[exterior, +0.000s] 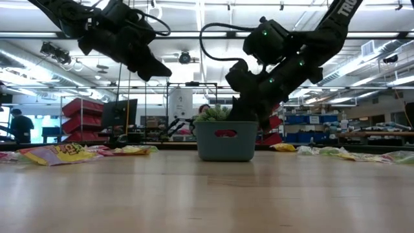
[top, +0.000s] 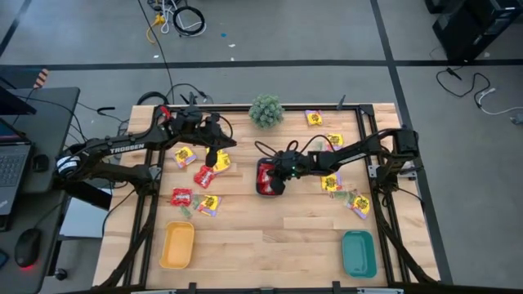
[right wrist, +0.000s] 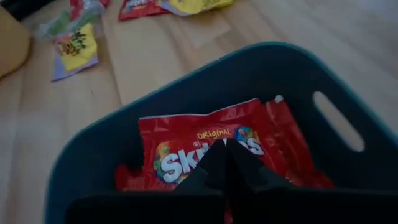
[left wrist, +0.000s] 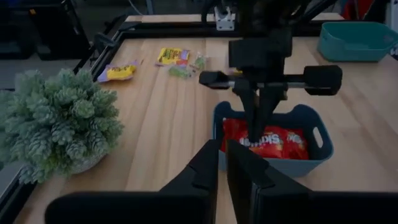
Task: Sort candy
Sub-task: Put the red candy pack into the blue bin
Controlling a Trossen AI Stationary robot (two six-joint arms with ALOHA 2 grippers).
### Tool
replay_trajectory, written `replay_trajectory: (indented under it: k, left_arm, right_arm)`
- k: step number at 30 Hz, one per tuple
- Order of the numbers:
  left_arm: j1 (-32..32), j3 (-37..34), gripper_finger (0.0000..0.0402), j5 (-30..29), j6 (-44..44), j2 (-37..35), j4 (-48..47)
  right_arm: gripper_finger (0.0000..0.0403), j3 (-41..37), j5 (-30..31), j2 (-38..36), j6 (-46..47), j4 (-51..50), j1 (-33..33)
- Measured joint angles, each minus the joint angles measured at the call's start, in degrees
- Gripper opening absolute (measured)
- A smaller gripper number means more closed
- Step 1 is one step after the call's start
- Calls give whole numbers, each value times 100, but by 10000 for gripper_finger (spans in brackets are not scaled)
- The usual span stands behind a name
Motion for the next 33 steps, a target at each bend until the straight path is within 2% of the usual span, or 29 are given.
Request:
replay_trajectory:
  k: [7,9,15,21,23,27,33]
  left_arm:
    - [-1,16,32,-501,-233,-40,-379]
    - [-1,119,32,-833,-325,-80,-894]
    - [-27,545,32,-2295,-526,-95,-2612]
    - [70,579,34,-4074,-1030,-75,-4025]
    - [176,579,38,-4494,-1244,-30,-4287]
    - [466,522,62,-4606,-1357,111,-4338]
    - [992,514,121,-4646,-1153,648,-3998]
  right_arm:
    - [15,-4,68,-418,-272,-36,0]
    - [25,-4,72,-647,-385,-81,4]
    - [61,-4,300,-1302,-724,-564,4]
    - [100,-4,674,-1718,-1024,-979,4]
    - [112,-4,690,-1765,-1104,-986,4]
    - [131,-4,689,-1763,-1206,-997,4]
    - [144,-4,690,-1755,-1206,-1001,31]
